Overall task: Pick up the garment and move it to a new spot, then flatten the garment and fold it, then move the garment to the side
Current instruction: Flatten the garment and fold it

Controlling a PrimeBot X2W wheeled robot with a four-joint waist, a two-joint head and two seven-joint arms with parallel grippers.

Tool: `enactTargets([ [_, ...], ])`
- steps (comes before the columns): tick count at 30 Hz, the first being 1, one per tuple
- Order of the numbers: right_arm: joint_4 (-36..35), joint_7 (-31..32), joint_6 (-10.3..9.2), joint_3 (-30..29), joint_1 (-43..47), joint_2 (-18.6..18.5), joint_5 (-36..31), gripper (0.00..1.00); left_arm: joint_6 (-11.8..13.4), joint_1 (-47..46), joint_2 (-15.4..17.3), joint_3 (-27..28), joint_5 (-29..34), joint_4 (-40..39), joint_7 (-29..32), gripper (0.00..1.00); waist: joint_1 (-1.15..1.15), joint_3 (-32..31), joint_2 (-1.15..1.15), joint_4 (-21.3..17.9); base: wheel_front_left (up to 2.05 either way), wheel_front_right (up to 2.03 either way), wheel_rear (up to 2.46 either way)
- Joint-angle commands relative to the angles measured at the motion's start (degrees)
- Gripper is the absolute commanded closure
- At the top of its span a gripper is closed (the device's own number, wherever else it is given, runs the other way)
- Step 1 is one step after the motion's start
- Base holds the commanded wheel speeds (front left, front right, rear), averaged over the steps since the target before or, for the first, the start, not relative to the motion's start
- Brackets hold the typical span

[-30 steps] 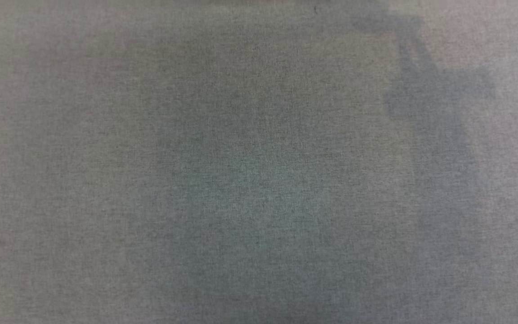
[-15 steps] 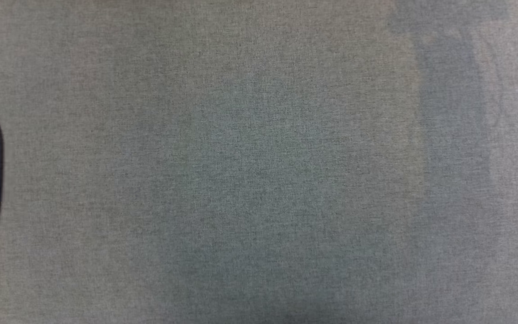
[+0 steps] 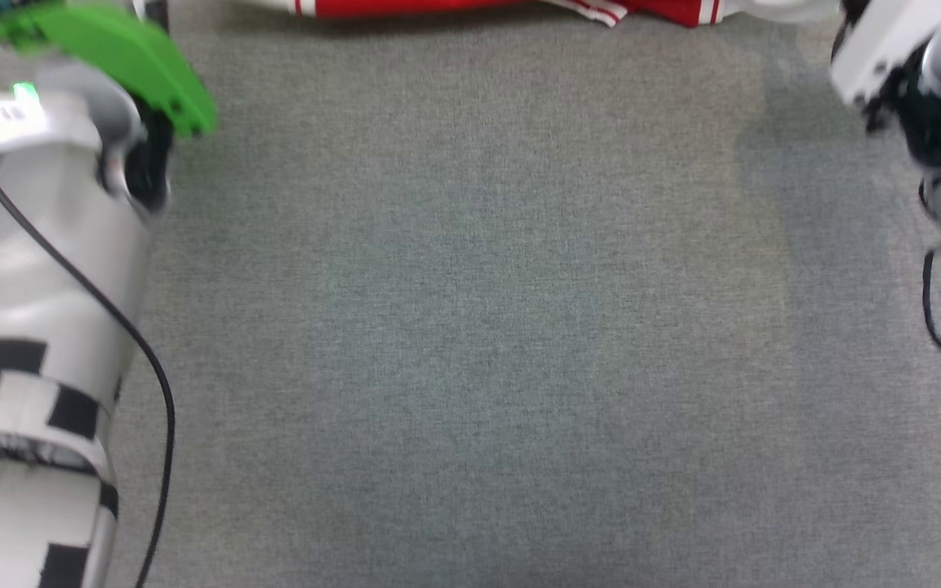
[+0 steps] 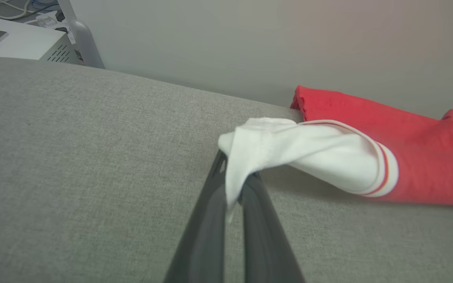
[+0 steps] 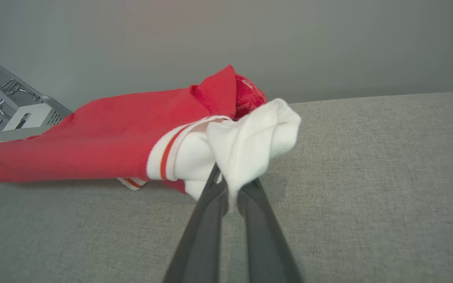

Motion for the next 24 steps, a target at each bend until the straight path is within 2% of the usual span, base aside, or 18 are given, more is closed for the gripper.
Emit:
enactTargets([
  [1,-0.88,-0.54,-0.09,0.47,2.96,-0.66,1.64,1.0,-0.62,2.74,-0.17,-0.24,-0.42,0.63,-0.73,1.0,-0.01,-3.08,0.0,0.75,0.0,0.0,0.0],
  [8,-6.15,-1.96,-0.09,3.93,15.41,-3.71,5.97,1.0,-2.41,13.23,0.45,0.13,-2.62,0.51,-3.19,1.0,-0.01,-10.22,0.0,0.42,0.0,0.0,0.0],
  [15,-12.13,-3.14,-0.09,4.9,25.38,-7.51,7.29,1.0,-1.95,22.7,2.92,-0.44,-2.54,-3.87,-4.87,1.0,-0.01,-15.72,0.0,0.24,0.0,0.0,0.0],
  [21,-18.54,-3.98,-0.09,2.93,33.94,-10.7,6.41,1.0,1.35,32.95,5.6,-0.28,-3.2,-13.56,-3.92,1.0,-0.01,-19.91,0.0,0.41,0.0,0.0,0.0],
  [24,-21.71,-3.63,-0.09,0.47,39.14,-11.91,5.44,1.0,4.45,39.68,8.18,0.74,-4.24,-21.55,-2.61,1.0,-0.01,-21.56,0.0,0.55,0.0,0.0,0.0],
])
